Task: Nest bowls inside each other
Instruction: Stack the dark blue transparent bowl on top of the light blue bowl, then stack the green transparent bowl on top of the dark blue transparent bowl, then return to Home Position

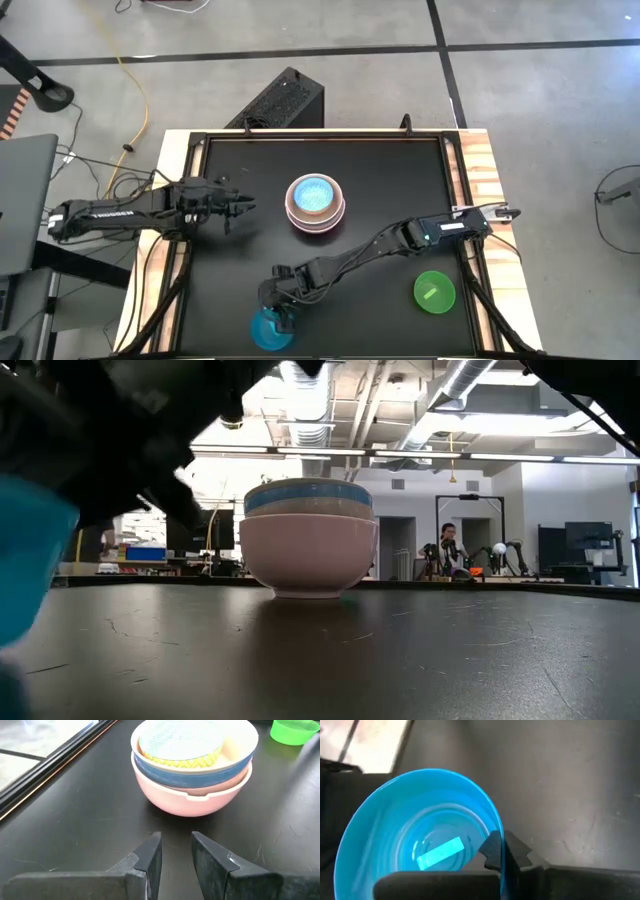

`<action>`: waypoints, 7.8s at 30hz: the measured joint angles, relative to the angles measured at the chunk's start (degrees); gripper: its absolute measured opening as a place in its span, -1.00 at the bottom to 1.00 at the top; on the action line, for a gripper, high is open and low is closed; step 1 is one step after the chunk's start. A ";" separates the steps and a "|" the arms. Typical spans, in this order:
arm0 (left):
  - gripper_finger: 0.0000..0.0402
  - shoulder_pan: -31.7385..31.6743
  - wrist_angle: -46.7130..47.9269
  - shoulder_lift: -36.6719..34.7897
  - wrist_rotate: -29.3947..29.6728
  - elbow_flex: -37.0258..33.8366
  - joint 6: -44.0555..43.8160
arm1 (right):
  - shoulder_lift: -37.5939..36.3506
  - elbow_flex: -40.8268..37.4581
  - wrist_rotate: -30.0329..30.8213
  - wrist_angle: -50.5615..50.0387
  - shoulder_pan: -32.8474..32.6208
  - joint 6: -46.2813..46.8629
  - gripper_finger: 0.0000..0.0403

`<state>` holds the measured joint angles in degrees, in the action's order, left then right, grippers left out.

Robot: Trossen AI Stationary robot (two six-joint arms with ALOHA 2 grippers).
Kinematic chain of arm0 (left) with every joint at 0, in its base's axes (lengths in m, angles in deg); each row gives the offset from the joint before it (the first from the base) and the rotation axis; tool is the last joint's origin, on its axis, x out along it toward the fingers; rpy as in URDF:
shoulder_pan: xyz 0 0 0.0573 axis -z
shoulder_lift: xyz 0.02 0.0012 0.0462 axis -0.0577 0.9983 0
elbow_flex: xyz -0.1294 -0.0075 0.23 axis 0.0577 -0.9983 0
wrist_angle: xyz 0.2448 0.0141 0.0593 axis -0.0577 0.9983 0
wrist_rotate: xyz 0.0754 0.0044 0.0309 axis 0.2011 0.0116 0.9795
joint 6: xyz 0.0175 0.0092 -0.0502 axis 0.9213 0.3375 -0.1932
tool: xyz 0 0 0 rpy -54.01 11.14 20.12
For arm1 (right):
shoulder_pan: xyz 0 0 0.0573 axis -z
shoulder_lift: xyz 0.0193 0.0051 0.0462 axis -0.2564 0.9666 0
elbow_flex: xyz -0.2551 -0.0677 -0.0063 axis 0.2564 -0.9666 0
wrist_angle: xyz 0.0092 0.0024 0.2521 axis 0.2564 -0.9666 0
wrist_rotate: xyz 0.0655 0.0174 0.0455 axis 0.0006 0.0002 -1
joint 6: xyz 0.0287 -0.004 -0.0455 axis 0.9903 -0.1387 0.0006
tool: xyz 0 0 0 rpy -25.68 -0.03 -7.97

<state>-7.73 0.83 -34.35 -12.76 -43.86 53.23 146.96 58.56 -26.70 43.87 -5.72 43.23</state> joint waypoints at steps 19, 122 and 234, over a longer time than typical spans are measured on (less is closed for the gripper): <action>-0.53 0.65 0.33 0.02 1.61 0.00 -0.18 | -26.19 1.89 14.34 -27.96 8.08 -7.54 -0.98; -0.53 4.49 6.29 0.01 4.55 0.00 -3.76 | -60.92 -71.49 -2.48 -43.70 -26.37 72.12 -0.02; -0.53 4.49 5.96 0.02 5.77 0.00 -3.21 | -42.40 -19.29 10.02 -44.05 19.17 7.70 -0.16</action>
<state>-3.24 6.79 -34.33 -6.98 -43.86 50.01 104.56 39.27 -16.68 -0.18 13.45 50.93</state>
